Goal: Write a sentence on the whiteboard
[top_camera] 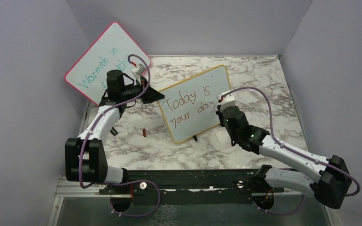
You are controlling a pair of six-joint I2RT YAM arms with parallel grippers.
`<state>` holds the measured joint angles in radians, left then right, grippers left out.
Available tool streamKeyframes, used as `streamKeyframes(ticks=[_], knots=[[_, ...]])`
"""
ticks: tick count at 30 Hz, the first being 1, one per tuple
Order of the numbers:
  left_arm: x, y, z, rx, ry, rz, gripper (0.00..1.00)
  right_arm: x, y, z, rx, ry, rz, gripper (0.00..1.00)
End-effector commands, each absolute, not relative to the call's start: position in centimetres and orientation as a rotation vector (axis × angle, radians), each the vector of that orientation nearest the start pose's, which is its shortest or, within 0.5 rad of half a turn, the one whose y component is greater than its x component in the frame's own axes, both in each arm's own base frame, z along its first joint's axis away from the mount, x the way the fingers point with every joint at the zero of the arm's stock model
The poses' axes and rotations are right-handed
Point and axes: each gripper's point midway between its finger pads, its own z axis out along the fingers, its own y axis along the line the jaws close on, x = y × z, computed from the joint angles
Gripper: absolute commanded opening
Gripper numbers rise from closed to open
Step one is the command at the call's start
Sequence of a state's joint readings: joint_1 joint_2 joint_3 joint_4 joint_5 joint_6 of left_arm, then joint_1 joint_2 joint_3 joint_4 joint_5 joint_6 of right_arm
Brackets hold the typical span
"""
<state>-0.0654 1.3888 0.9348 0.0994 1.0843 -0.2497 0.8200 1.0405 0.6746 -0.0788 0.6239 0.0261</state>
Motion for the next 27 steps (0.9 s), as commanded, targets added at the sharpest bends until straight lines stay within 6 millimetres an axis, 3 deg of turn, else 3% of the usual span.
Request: streamKeyframes(ticks=[1,21,27], knots=[[33.9,-17.4,20.7,0.553,1.887,-1.172,0.0,29.6,16.1,18.0,-0.34,1.87,-0.067,0.0],[33.8,-17.5,20.8,0.558,1.883,-1.174,0.0,30.3,16.8,16.7,-0.369,1.88,-0.056,0.0],[33.8,-17.5,20.9,0.551,1.884,-1.173,0.0,29.6,15.6,18.1,-0.33,1.863,-0.063,0.0]])
